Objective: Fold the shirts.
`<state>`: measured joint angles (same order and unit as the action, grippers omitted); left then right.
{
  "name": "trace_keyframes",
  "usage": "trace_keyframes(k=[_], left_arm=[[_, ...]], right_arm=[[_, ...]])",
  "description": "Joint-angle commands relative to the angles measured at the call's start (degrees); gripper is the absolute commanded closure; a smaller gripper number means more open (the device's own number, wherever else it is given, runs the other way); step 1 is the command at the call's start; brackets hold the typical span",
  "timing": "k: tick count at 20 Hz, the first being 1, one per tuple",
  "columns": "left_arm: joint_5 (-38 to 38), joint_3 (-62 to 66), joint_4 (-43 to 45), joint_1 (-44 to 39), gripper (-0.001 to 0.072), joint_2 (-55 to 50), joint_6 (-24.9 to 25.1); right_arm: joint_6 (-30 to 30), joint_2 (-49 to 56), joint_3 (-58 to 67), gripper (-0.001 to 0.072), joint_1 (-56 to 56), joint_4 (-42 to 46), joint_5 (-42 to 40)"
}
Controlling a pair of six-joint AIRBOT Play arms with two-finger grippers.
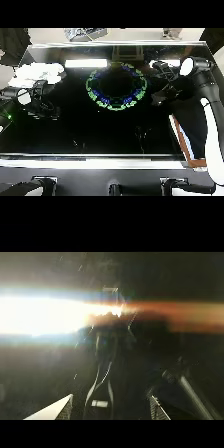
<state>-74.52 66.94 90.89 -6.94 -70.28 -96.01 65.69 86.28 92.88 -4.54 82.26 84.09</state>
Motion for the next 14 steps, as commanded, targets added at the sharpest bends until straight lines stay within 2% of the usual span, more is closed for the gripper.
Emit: trace_keyframes(k=[1,2,4,6,7,8,10,12,14], left_arm=[[5.7,0.0,-0.7,0.0,0.0012,-0.1,-0.4],[8.0,0.0,-0.7,0.0,-0.0013,-0.2,-1.8],[17.9,0.5,-0.7,0.8,-0.0013,-0.3,-2.1],[29.2,4.9,-2.1,4.6,-0.0013,-1.8,-9.3],[33.5,9.0,-5.2,8.5,-0.0013,-4.2,-13.0],[35.4,13.8,-10.6,13.4,-0.0010,-7.8,-14.1],[32.8,22.6,-23.6,24.3,0.0028,-16.8,-14.6],[29.8,25.6,-41.0,34.5,0.0023,-25.0,-14.7],[28.1,25.5,-53.8,40.9,0.0019,-31.2,-6.8]], right_arm=[[-0.1,0.0,0.0,0.0006,0.0,-0.1,-6.8],[-0.1,0.0,0.0,0.0007,0.0,-0.1,-9.3],[-0.2,0.0,0.0,0.0007,0.0,0.5,-15.2],[-0.1,0.0,0.0,0.0014,0.0,0.7,-20.4],[-0.1,0.0,0.0,0.0014,0.0,0.7,-20.6],[-0.1,0.1,0.0,0.0014,0.0,0.7,-20.1],[-0.1,0.2,0.0,0.0016,0.0,0.7,-16.3],[-0.1,0.4,0.0,0.0035,0.0,0.6,-12.0],[-0.1,0.5,0.0,0.0043,0.0,0.3,-9.4]])
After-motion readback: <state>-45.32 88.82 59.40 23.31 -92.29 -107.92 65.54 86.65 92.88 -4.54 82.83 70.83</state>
